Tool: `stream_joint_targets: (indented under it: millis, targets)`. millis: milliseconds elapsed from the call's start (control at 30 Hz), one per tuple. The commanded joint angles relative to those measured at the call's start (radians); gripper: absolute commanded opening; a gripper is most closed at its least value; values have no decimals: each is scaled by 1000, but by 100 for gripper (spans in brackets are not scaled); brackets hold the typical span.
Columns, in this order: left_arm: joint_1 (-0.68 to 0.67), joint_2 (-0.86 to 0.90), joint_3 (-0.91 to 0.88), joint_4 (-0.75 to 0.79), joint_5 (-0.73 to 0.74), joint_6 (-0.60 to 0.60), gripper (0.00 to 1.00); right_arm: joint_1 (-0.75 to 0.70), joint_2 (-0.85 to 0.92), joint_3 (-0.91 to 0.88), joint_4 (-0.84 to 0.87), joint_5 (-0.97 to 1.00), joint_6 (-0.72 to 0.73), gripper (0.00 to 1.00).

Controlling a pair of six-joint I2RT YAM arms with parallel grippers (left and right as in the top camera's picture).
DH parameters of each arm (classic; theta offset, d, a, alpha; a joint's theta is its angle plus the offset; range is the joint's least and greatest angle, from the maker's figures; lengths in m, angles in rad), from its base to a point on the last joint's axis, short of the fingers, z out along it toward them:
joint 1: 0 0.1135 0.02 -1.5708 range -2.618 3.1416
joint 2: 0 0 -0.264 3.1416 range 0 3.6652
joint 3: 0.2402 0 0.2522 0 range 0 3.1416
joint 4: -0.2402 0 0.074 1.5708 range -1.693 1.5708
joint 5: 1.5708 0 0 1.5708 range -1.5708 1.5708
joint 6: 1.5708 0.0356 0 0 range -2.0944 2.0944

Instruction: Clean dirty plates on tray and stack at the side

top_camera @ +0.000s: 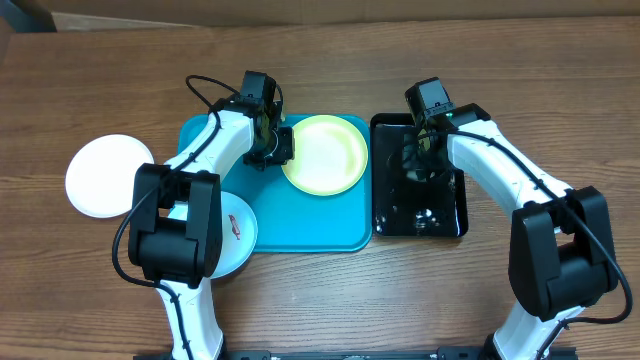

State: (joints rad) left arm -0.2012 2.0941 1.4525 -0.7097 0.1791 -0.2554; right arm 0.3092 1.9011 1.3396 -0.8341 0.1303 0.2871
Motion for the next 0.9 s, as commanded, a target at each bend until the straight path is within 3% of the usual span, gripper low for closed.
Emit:
stream_joint_targets:
  millis: [0,367,633,867]
  targets:
    - [-2,14,-27,-6,-31,0,13,5,-4,-39,25,-1,1,4]
    - [-2,14,-27,-6,-31,0,13,5,5,-127,127,-1,16,4]
    - [-2,14,-27,-3,-31,0,13,5,-31,55,-61,0,15,4]
    - [-2,14,-27,-3,-30,0,12,5,-30,29,-106,0,15,4]
